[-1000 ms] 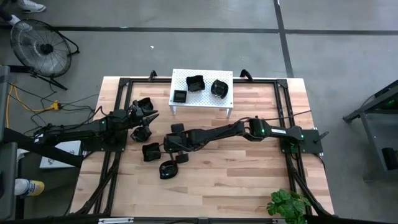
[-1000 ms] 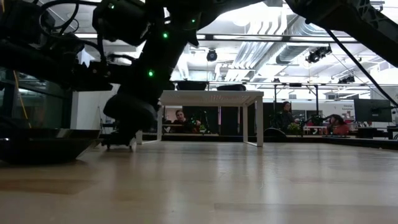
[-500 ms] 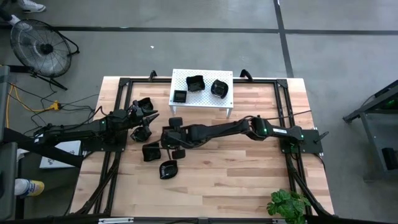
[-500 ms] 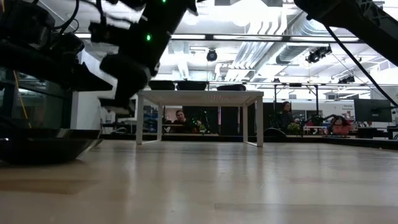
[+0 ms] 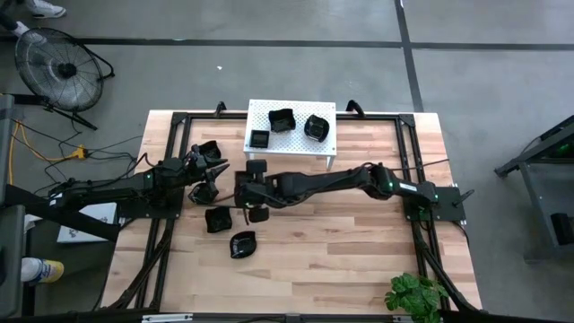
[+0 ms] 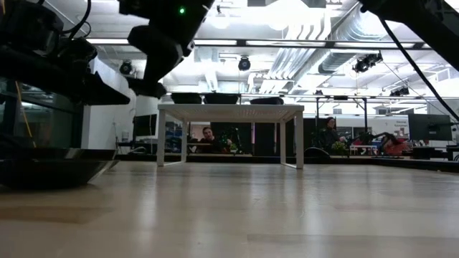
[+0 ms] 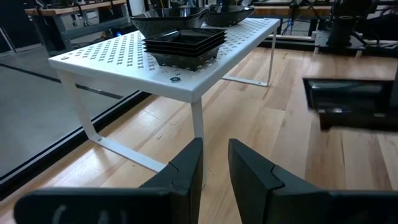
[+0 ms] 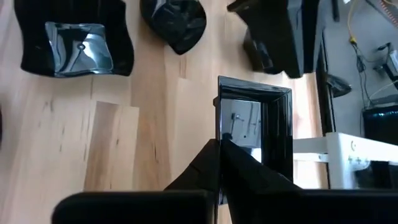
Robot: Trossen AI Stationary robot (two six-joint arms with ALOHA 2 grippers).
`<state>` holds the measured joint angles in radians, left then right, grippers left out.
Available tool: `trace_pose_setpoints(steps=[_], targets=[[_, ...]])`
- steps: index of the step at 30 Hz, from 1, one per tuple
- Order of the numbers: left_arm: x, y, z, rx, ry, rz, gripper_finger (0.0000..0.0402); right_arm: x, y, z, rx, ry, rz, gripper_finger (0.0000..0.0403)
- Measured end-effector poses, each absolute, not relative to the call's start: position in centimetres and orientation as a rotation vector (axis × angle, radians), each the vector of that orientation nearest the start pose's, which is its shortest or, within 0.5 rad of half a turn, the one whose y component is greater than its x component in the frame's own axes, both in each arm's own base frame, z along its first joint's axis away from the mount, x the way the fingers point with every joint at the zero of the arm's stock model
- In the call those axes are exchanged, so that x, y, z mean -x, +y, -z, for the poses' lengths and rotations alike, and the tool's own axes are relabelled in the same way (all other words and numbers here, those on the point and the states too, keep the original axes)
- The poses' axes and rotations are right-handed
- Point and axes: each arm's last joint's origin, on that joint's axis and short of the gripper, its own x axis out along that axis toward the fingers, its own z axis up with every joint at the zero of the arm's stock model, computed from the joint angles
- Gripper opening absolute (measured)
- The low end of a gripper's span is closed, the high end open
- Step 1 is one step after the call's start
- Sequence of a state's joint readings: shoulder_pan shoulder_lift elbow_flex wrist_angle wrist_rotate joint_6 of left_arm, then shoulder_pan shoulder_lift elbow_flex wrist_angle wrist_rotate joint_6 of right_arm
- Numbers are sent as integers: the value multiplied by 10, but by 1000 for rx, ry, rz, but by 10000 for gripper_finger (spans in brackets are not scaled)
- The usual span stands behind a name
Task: Pick & Place Mini shaped plates
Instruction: Stack the square plate on top of the other square plates on the shelf
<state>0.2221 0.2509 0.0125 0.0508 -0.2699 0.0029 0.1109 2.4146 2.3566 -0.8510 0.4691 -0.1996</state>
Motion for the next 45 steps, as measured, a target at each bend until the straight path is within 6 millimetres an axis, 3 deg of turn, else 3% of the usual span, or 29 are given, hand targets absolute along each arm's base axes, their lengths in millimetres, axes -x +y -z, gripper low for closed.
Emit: trace_pose_setpoints(steps=[8, 18, 35, 45], targets=[[-106, 32, -152, -7, 191, -490, 73, -513, 25, -278, 458, 882, 266, 10], [-106, 32, -151, -7, 192, -490, 73, -507, -16, -296, 438, 861, 333, 4], [-106, 32, -152, -7, 191, -491, 73, -502, -65, -295, 379, 902, 375, 7], [-106, 32, -152, -7, 191, -490, 73, -494, -78, -291, 372, 979, 378, 9]])
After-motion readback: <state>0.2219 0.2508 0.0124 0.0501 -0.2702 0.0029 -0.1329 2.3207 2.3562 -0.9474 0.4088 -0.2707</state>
